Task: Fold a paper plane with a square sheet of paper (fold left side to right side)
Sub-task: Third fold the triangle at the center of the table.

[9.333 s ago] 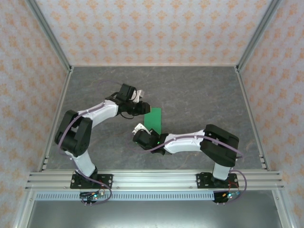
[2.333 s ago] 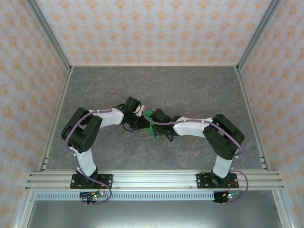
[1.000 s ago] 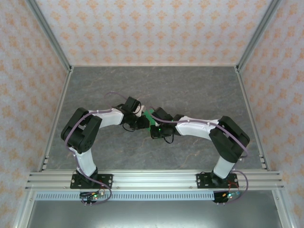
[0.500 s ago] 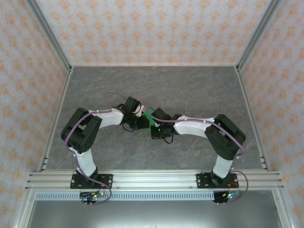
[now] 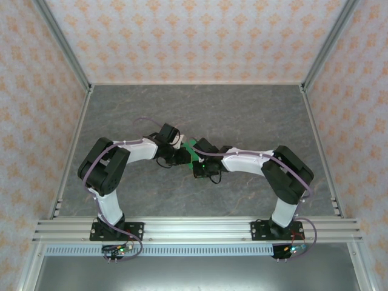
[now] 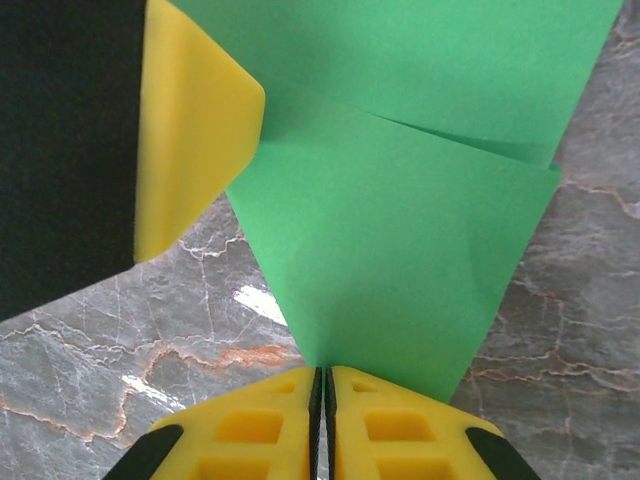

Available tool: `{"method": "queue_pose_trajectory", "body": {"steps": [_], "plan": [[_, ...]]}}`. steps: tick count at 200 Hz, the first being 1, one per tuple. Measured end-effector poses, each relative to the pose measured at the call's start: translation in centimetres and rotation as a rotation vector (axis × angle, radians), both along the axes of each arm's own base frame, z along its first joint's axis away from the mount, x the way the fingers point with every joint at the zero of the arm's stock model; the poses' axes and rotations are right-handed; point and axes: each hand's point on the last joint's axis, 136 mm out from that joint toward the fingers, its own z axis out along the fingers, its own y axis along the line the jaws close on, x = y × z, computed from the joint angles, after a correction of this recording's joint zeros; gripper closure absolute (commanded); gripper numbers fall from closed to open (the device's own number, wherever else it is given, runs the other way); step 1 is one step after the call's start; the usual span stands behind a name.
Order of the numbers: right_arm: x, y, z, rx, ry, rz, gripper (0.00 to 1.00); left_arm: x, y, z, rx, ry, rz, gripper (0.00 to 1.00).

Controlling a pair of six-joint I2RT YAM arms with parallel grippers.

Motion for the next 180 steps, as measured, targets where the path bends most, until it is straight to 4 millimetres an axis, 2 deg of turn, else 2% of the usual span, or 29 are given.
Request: {"method": "queue_pose_trajectory", "body": {"steps": [105, 180], "plan": [[-0.6, -0.6, -0.4, -0.014, 0.014, 0.000, 0.87, -0.1, -0.1, -0.1, 0.008, -0.006, -0.008, 0.80], [-2.0, -2.3, -0.5, -0.018, 0.021, -0.009, 0.89, -0.1, -0.1, -0.1, 0.009, -0.004, -0.009, 0.80]]}}
